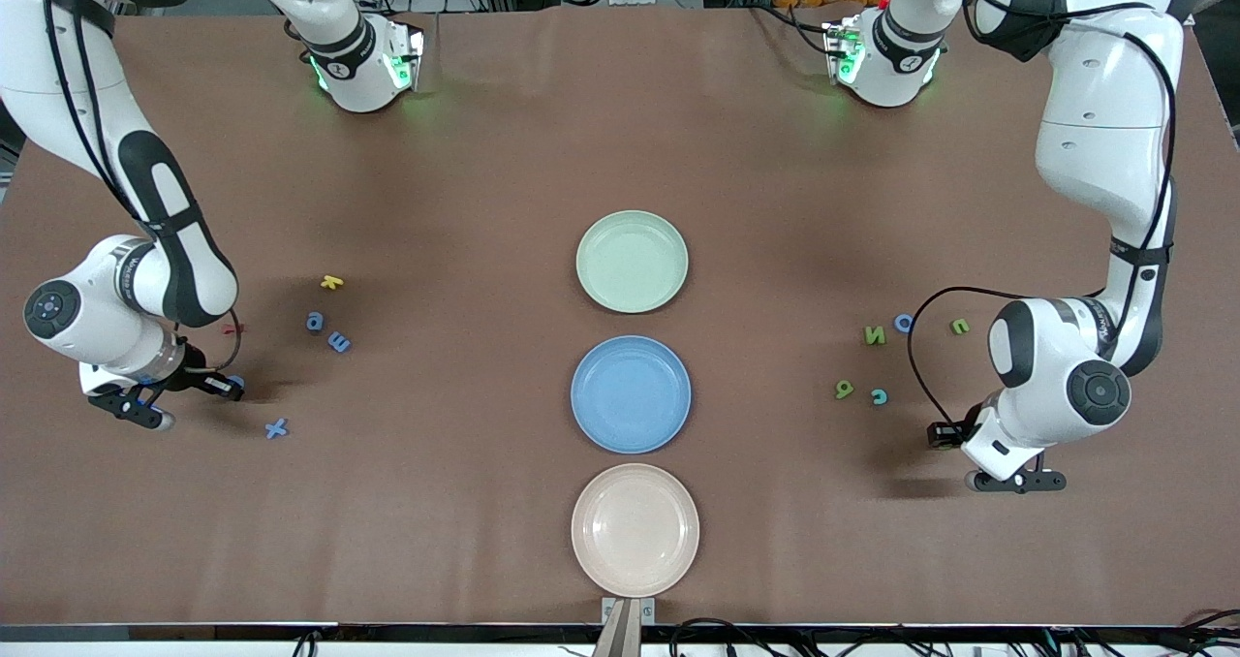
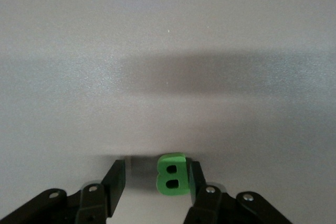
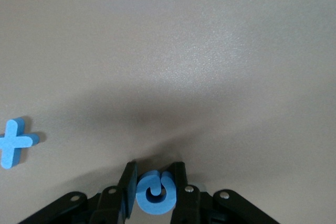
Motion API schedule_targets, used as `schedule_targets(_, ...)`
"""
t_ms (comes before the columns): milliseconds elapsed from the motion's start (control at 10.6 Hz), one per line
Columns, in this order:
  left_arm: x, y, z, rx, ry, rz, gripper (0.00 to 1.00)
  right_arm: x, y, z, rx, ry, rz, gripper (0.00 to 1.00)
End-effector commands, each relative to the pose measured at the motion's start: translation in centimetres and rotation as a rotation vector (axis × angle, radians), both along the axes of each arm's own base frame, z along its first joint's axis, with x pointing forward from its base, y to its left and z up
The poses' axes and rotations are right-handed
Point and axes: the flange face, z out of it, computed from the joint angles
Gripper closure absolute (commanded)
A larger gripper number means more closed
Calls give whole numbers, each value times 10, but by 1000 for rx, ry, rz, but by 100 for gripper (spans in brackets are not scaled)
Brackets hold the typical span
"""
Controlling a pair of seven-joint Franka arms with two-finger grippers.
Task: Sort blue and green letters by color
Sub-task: 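Carry the e to the blue plate and the B toward the green plate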
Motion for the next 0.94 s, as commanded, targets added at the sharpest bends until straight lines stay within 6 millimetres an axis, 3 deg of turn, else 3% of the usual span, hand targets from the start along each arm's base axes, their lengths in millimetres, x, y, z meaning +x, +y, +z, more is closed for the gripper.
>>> schedule_targets(0,5,-1,-2,19,-13,-14,47,3,7,1,10,-1,13,91)
schedule_targets(94,5,0,-3,18,-17,-13,47,7,13,14,14,10,21,91)
schedule_targets(189,5,-1,-5,18,-16,-13,56,15,27,29,25,21,30,91)
schedule_targets(283,5,-1,-5,18,-14,-14,68,22,40,42,36,16,-4,90)
schedule_targets(472,4,-1,-6,18,-13,-14,95,40,90,61,52,6,-78,90)
schedule_targets(567,4,-2,-5,18,-14,-16,100,48,115,68,59,-8,-113,90)
schedule_targets(755,6,-5,3,18,-25,-25,100,56,170,77,108,-25,-153,90)
schedule_targets(850,8,-19,17,18,-39,-43,100,61,197,86,128,-40,-167,90)
